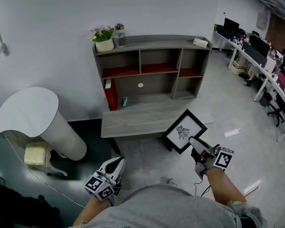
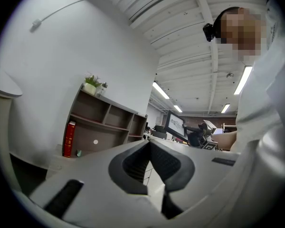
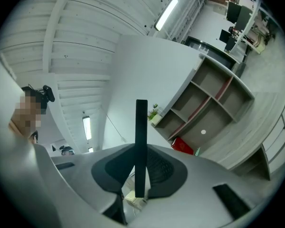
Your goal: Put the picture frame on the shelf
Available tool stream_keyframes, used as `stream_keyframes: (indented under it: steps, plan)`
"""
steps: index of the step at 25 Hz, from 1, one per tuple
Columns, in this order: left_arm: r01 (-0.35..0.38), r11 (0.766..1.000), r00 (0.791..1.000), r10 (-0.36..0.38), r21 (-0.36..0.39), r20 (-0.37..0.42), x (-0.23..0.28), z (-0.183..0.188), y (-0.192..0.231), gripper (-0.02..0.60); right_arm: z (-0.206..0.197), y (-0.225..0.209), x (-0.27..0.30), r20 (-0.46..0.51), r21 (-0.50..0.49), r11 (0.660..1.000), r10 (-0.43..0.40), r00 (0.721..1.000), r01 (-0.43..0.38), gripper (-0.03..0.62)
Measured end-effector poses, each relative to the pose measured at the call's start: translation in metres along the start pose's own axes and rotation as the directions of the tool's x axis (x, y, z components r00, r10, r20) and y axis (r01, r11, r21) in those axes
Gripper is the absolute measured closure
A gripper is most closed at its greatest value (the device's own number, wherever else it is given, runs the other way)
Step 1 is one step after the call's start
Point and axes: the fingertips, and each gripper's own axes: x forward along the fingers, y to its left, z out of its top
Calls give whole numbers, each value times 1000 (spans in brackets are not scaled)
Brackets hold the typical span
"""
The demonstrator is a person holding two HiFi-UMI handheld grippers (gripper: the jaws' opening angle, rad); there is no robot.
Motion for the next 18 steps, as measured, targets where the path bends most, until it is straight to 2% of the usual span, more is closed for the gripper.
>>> stream_keyframes:
  steps: [4,9,13,18]
  plan:
    - [-39,999,999,38,-5,-13,14,-4,16,573,10,-29,25,-10,28,999,33,999,-33,511]
    - [-108,994,994,108,28,-18,50,-6,44,574,38,-80,67,-23,61,993,101,995,-99,511]
    - [-181,983,984,181,16,-2,96,0,67,573,71,-123,106,-51,84,984,164,985,-159,511]
    - [-216,976,976,215,21,21,172,16,88,574,126,-175,147,-66,106,971,224,972,-216,513]
